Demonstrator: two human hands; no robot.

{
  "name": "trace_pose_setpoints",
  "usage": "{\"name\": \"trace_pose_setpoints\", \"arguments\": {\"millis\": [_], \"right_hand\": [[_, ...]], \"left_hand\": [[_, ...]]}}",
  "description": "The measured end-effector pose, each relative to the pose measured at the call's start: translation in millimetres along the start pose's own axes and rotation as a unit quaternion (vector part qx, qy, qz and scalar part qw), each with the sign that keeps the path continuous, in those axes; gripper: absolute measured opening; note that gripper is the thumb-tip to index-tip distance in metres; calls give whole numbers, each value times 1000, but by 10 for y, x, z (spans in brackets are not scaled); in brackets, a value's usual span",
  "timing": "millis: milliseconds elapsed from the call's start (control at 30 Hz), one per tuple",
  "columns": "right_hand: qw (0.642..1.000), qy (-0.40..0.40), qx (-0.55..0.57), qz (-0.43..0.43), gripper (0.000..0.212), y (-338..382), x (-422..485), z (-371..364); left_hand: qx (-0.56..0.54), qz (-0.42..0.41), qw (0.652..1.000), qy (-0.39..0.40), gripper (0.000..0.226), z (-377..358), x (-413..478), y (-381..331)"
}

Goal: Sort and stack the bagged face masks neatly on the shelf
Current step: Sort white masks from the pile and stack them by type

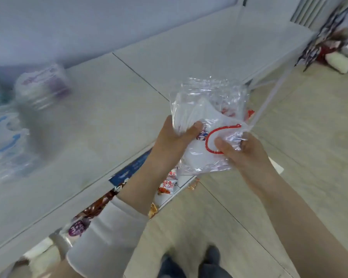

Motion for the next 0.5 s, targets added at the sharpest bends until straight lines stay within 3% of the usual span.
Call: {"name": "trace_pose_setpoints", "arguments": {"millis": [133, 233, 267, 300, 433, 500], "right_hand": [[994, -85, 29, -59, 26, -433, -441, 932], [984, -145, 26, -100, 23, -821, -720, 1620], [980, -161, 35, -116, 24, -946, -807, 1845], [976, -169, 44, -126, 26, -1064, -881, 2059], [963, -198, 84, -164, 32, -1377, -1143, 2723], [953, -216, 104, -188, 32, -1490, -1176, 3018]], "left_hand": [[-10, 57, 996, 72, 35, -1046, 159, 339], [16, 103, 990, 93, 98, -1881, 285, 711], [19, 121, 988, 99, 109, -2150, 321, 846], [23, 137, 984, 111, 107, -2416, 349, 942], [39, 187, 970, 152, 50, -3305, 466, 1179], [52, 198, 964, 167, 45, -3666, 572, 1253]]}}
Point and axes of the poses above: each hand's wrist, its own x-axis towards the middle knuckle, its own z-axis out of the back of the hand, y = z × x, the point moved 3 cm from there along x, towards the middle knuckle, and after that the axes turned 8 degrees about z, right-handed, at the moved point
